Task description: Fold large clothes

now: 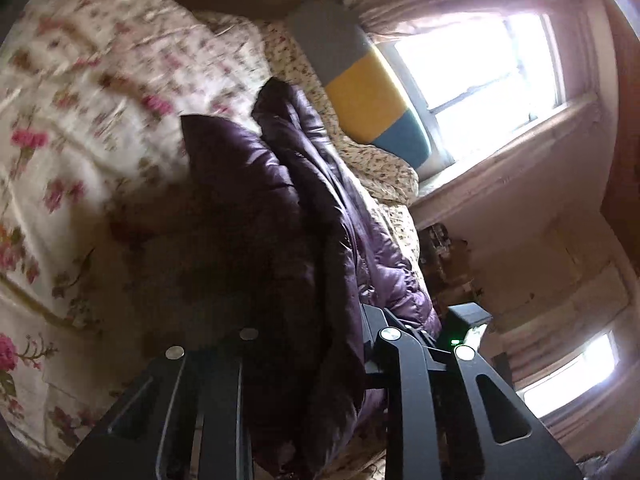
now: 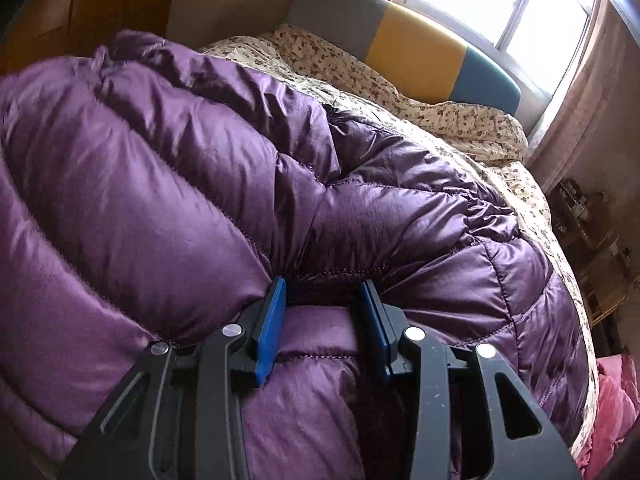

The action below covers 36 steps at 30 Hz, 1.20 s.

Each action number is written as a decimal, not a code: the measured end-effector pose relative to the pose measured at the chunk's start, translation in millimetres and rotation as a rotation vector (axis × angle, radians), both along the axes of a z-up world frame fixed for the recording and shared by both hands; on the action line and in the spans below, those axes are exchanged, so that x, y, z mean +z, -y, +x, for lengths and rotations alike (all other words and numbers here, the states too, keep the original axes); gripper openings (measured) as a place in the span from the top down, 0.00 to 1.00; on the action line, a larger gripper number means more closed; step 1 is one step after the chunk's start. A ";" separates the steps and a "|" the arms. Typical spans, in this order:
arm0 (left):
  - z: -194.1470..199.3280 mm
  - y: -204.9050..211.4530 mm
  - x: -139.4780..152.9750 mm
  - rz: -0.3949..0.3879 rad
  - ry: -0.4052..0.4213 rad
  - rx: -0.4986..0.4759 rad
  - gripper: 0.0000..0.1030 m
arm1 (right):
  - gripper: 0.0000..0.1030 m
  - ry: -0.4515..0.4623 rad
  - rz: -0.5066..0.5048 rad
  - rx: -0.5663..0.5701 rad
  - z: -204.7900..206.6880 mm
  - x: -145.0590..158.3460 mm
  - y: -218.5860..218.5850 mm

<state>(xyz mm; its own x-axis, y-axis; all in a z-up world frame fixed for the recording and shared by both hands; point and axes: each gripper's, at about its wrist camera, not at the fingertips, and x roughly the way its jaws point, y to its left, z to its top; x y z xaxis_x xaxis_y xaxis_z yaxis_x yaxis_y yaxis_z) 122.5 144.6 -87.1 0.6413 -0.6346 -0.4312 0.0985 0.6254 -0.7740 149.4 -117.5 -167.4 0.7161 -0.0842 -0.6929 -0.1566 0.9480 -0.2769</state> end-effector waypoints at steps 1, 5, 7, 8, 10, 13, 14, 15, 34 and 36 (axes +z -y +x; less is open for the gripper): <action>0.4 5.2 8.9 0.011 0.016 -0.009 0.77 | 0.63 -0.001 0.000 0.000 0.3 0.1 0.0; 6.6 30.0 45.0 0.052 0.085 -0.056 0.79 | 0.64 -0.008 0.019 0.003 1.9 4.2 4.9; 9.7 45.6 60.6 0.078 0.116 -0.081 0.79 | 0.63 -0.022 0.048 0.002 2.9 9.0 10.5; 13.0 55.0 69.2 0.087 0.131 -0.098 0.79 | 0.59 -0.029 0.061 0.003 3.5 12.5 14.8; 17.2 70.3 80.3 0.107 0.153 -0.123 0.81 | 0.50 -0.033 0.084 0.001 3.4 19.9 24.0; 25.6 93.3 94.6 0.130 0.177 -0.162 0.81 | 0.42 -0.024 0.121 -0.008 -3.0 34.5 42.5; 29.3 100.7 98.0 0.139 0.183 -0.176 0.81 | 0.40 -0.013 0.129 -0.014 -7.2 40.6 51.6; 30.2 107.6 100.6 0.147 0.187 -0.188 0.81 | 0.38 -0.008 0.137 -0.021 -10.3 45.0 58.0; 73.9 299.9 71.7 0.372 0.139 -0.475 0.81 | 0.30 -0.019 0.092 -0.399 -78.3 72.3 238.1; 77.7 315.0 62.1 0.389 0.123 -0.498 0.81 | 0.30 -0.033 0.098 -0.423 -83.6 67.6 247.4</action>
